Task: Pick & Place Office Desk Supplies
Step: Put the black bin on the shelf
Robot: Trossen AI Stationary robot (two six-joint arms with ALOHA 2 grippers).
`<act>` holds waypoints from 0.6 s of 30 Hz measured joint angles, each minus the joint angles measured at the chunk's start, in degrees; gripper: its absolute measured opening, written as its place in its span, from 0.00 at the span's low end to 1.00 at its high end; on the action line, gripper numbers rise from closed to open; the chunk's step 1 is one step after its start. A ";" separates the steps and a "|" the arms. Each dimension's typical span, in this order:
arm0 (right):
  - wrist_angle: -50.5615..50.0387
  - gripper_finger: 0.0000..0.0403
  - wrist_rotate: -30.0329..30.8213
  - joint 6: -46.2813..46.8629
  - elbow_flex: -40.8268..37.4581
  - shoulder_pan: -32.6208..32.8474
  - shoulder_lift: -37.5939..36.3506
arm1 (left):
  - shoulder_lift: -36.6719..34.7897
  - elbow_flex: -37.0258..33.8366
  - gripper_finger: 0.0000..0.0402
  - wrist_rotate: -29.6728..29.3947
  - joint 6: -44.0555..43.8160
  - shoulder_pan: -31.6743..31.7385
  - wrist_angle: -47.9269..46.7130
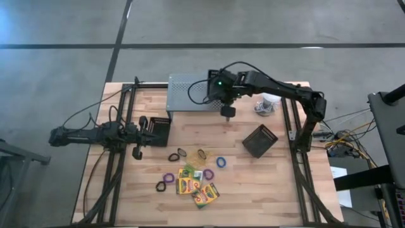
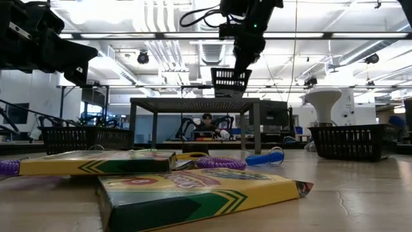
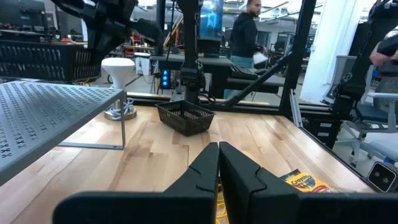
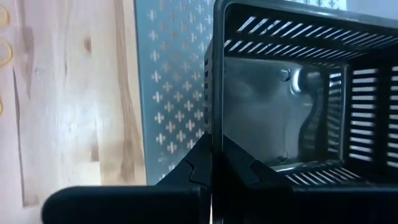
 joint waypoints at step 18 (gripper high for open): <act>0.78 0.25 0.07 4.09 -1.66 0.36 -0.15 | -0.02 0.01 0.05 0.01 0.02 0.01 -0.01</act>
